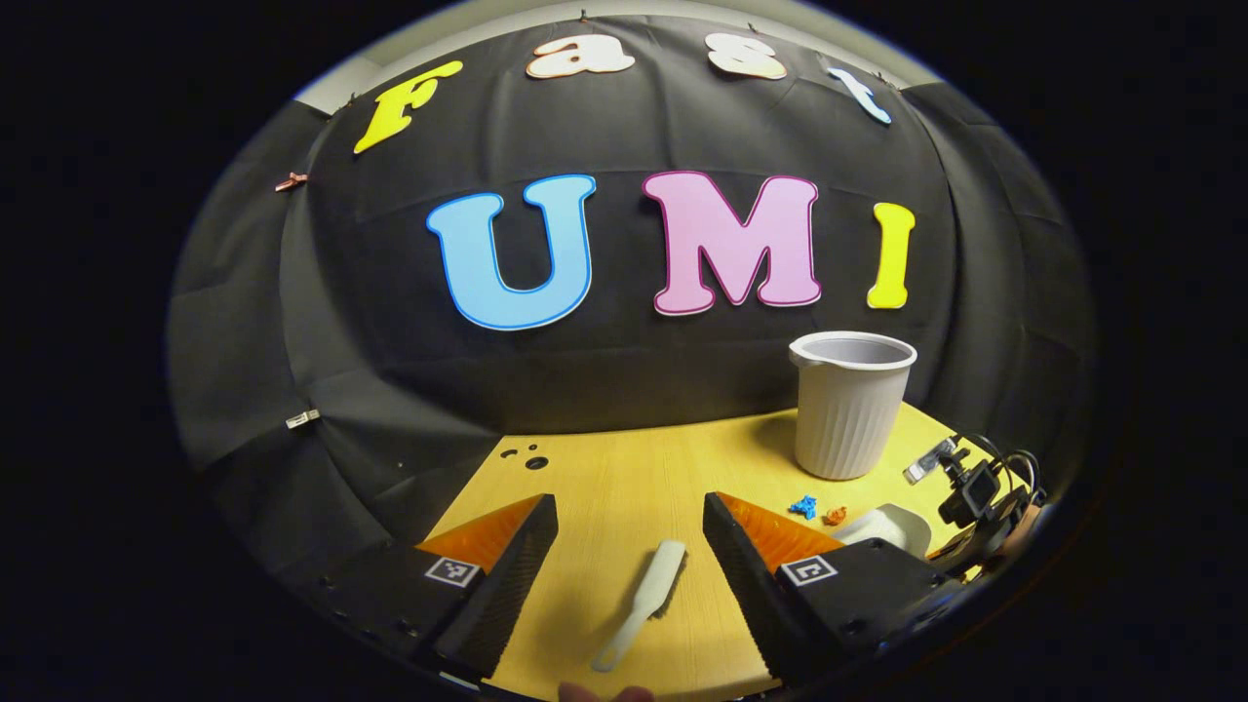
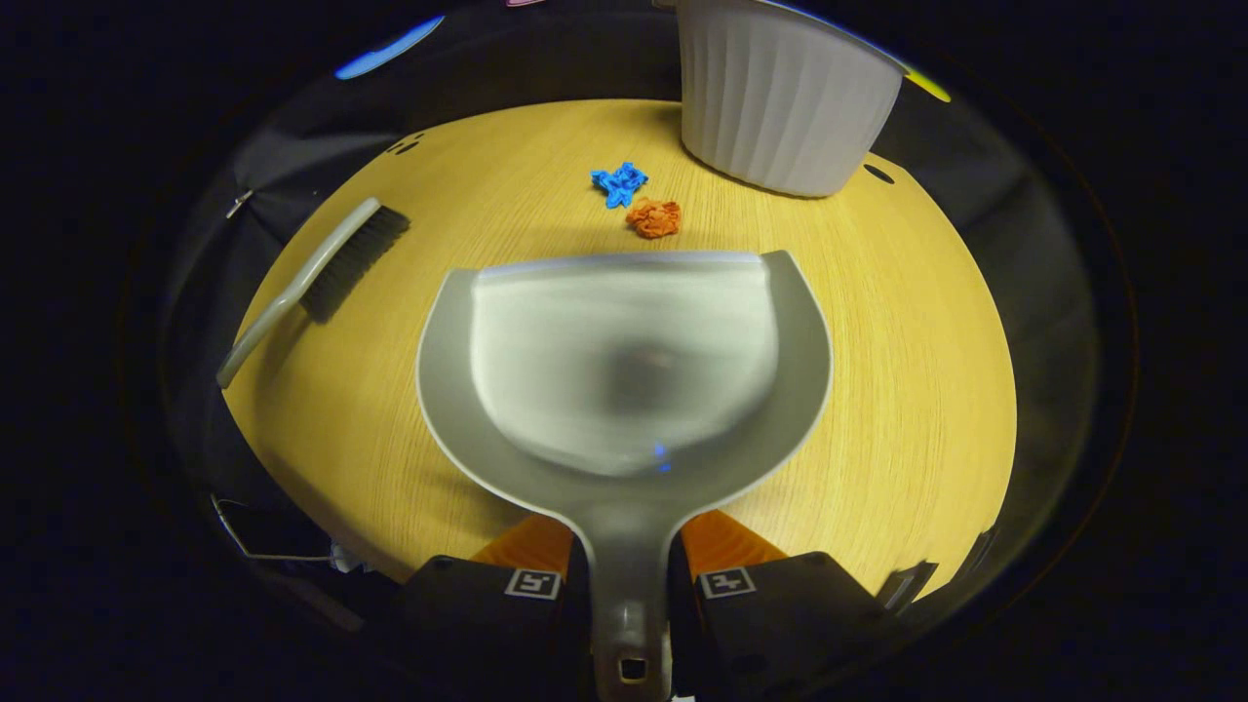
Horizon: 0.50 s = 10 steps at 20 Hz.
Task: Pick up the small broom and dustpan from the desktop, sweep the trash into the dustpan with the broom, and then empty the trash into the garbage bin.
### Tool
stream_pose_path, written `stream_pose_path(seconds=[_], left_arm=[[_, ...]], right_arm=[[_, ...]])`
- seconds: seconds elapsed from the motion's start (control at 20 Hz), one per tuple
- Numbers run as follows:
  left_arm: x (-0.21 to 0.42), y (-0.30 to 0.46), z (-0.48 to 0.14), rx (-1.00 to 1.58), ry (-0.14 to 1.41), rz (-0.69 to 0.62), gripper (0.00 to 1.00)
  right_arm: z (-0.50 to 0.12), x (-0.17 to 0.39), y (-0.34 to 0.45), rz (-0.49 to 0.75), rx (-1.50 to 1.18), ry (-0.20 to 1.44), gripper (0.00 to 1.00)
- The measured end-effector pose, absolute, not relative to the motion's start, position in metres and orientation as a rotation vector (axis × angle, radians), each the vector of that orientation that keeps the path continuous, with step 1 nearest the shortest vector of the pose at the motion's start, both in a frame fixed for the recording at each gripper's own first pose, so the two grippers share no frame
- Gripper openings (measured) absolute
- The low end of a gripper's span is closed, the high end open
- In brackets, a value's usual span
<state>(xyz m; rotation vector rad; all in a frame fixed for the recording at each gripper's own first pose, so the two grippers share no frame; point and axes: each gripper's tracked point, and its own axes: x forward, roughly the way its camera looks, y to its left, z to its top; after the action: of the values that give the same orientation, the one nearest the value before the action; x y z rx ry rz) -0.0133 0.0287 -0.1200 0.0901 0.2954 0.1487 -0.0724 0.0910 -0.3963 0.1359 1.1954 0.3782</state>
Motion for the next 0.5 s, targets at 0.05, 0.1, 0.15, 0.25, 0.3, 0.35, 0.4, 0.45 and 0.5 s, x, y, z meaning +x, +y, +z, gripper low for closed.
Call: stream_pose_path(seconds=[0.05,0.1,0.15,0.25,0.3,0.35,0.4,0.45,0.5], left_arm=[[-0.013,0.03,-0.124,0.094,0.312,0.143,0.96],[-0.011,0.031,-0.129,0.099,0.331,0.136,0.96],[-0.011,0.031,-0.137,0.103,0.358,0.122,0.96],[-0.008,0.031,-0.158,0.1,0.438,0.071,0.96],[-0.004,0.027,-0.168,0.095,0.482,0.032,0.96],[-0.002,0.022,-0.183,0.089,0.527,-0.002,0.96],[-0.001,0.02,-0.196,0.08,0.572,-0.029,0.96],[0.0,0.02,-0.21,0.071,0.622,-0.051,0.96],[0.002,0.022,-0.225,0.065,0.668,-0.058,0.96]], right_arm=[[-0.391,-0.073,0.091,0.394,0.156,1.184,0.37],[-0.384,-0.072,0.09,0.405,0.167,1.168,0.36],[-0.379,-0.071,0.086,0.416,0.163,1.153,0.37],[-0.365,-0.071,0.078,0.44,0.153,1.11,0.37],[-0.358,-0.073,0.075,0.454,0.16,1.092,0.36],[-0.351,-0.074,0.072,0.467,0.177,1.078,0.41],[-0.346,-0.076,0.069,0.477,0.193,1.071,0.36],[-0.343,-0.077,0.066,0.482,0.201,1.071,0.32],[-0.341,-0.079,0.061,0.482,0.196,1.069,0.41]])
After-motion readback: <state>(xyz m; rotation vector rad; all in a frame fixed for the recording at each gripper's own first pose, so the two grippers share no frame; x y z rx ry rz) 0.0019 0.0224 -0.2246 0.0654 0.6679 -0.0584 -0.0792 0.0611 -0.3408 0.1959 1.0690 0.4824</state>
